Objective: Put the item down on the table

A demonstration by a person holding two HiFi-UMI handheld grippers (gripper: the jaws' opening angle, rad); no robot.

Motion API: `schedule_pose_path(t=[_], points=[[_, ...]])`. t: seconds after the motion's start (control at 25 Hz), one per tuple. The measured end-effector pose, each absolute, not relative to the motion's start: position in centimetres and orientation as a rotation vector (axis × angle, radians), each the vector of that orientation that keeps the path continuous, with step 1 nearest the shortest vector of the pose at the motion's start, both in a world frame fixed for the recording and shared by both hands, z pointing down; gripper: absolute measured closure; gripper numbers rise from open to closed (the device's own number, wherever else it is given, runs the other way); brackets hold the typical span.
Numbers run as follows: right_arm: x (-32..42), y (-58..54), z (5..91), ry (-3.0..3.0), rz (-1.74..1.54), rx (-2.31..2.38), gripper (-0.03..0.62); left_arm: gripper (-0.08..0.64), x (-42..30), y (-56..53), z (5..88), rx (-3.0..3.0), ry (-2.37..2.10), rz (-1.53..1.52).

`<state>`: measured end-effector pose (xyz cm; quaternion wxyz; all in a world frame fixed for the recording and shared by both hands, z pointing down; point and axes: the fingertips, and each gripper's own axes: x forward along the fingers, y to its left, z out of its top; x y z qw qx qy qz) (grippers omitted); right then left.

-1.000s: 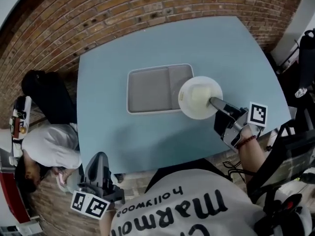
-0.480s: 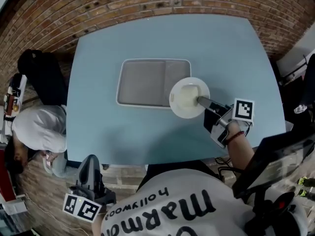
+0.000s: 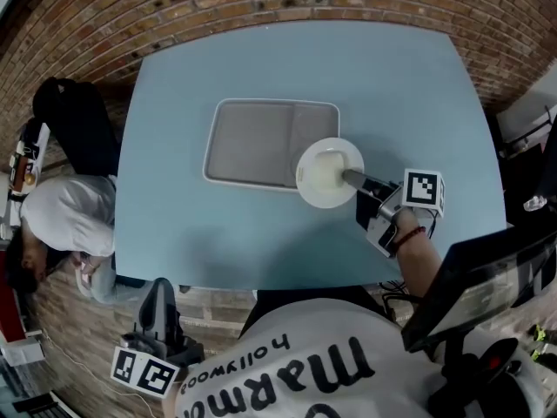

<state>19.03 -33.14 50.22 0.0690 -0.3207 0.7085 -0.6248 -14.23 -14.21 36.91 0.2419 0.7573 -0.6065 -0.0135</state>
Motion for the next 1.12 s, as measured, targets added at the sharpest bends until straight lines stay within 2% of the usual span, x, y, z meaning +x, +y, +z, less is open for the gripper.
schedule_pose_path(t=[0.52,1.12], points=[[18.2,-34.5,51.3,2.157,-1.871,-1.097,0.529,0.552,-14.9,-14.5,37.0,2.068,-1.662,-0.014],[18.9,-35.1,53.2,2.469,-1.668,-1.502,0.528,0.552,-15.5,-14.1,36.8,2.041,-1.68,-0.029]])
